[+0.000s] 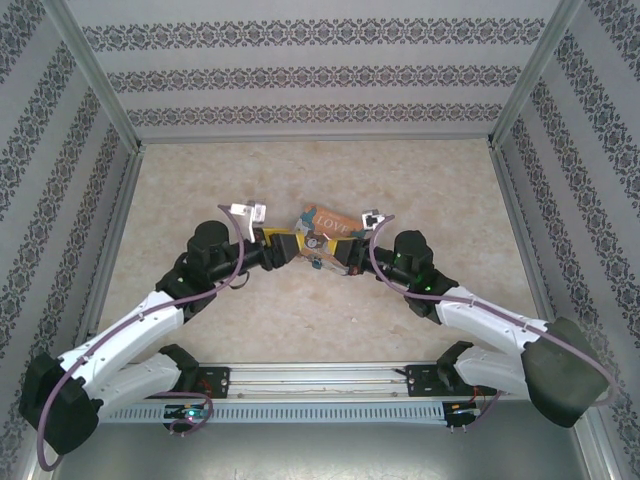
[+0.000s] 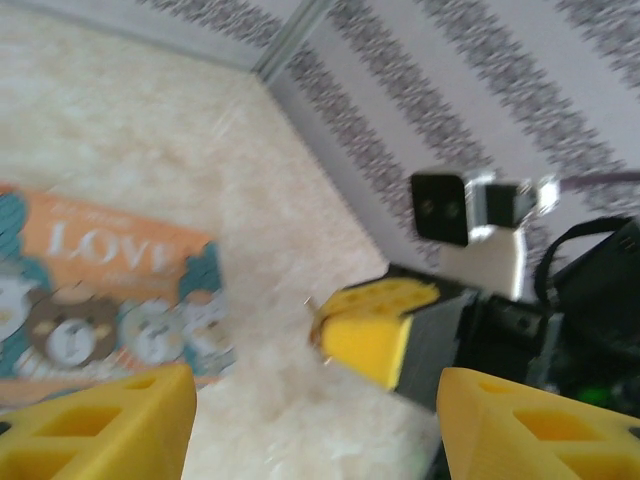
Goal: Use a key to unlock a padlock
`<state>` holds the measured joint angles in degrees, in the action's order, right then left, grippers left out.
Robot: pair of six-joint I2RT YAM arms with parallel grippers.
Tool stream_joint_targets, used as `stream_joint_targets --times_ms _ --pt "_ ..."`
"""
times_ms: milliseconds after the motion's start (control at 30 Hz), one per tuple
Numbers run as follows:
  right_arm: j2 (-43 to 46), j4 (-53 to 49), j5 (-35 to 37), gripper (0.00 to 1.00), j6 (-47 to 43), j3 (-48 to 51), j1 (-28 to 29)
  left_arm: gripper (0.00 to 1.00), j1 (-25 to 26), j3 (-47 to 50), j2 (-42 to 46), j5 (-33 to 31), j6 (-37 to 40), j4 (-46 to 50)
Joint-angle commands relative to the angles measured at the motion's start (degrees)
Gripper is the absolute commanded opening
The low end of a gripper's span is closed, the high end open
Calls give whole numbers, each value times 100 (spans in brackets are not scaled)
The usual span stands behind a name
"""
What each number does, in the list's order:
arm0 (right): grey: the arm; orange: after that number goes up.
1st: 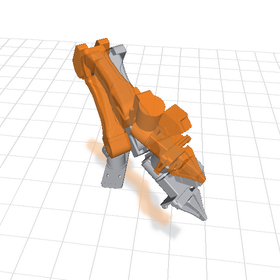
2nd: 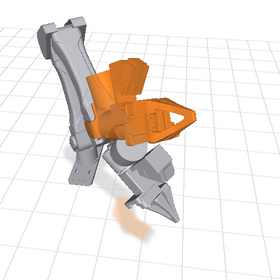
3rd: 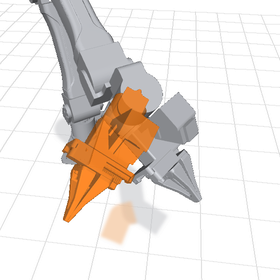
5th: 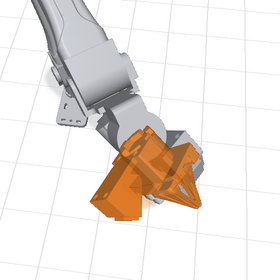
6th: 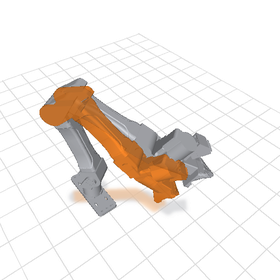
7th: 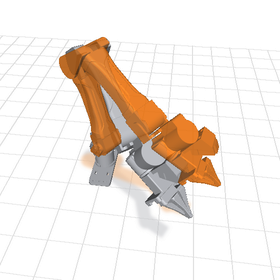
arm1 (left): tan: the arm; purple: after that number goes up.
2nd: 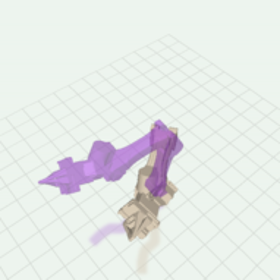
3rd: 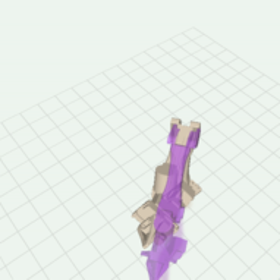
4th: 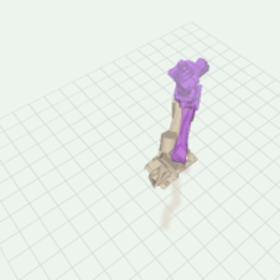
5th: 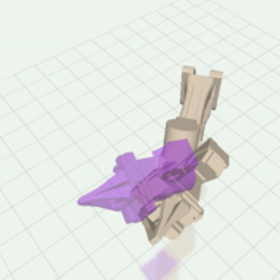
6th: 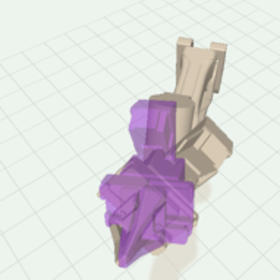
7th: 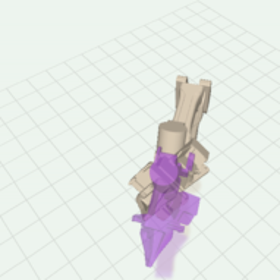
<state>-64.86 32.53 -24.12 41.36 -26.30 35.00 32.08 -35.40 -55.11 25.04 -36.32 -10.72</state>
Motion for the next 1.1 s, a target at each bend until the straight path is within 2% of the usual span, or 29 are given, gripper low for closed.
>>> stream_joint_targets --times_ms 0,300,700,1067 --pt "-244 -91 -147 0 0 160 -178 66 -79 346 15 -368 459 705" --pt "-1119 91 -469 0 133 10 -544 68 -77 955 -748 -212 691 -102" --pt "-1838 262 -559 0 111 -226 -819 69 -65 842 -2010 -16 1165 -1355" --pt "-2226 329 -633 0 -50 -204 -908 68 -65 653 -2688 130 1301 -1621"
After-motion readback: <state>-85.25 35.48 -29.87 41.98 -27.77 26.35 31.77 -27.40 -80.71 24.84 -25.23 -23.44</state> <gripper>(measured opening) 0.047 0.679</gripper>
